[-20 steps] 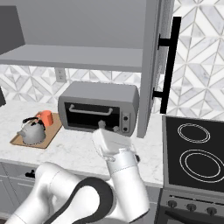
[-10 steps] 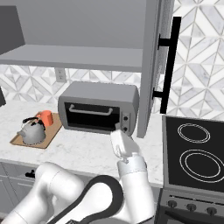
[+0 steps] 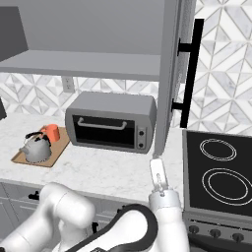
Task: Pick the kettle from the counter and place it on the tray. Then pick the mug from the cabinet and place it on the tray. Then close the cabinet doors.
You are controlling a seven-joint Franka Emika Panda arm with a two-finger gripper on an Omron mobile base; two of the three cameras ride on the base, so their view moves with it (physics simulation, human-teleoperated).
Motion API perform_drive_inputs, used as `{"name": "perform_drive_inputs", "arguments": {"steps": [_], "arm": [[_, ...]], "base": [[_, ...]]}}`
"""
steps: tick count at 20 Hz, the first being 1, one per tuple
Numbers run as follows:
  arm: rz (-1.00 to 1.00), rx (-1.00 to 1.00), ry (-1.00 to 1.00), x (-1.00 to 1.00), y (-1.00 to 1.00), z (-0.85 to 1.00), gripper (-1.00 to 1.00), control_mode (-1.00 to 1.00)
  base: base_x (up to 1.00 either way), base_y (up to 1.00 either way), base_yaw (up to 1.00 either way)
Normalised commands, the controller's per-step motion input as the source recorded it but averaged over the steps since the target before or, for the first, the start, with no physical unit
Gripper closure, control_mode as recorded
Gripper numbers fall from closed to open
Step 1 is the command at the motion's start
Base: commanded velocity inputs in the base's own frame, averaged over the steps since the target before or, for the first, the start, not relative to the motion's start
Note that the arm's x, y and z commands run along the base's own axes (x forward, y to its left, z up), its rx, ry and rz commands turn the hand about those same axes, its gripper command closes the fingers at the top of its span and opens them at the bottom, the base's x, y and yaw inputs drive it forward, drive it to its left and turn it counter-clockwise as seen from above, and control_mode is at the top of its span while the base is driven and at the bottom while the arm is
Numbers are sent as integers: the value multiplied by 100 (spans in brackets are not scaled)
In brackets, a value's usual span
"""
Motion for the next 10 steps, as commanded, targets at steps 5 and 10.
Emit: {"name": "perform_drive_inputs", "arguments": {"steps": [5, 10], "arm": [[0, 25, 16, 10, -62, -19, -100, -100], [4, 18, 2, 3, -55, 8, -100, -100]], "base": [[0, 0, 0], [0, 0, 0]]}}
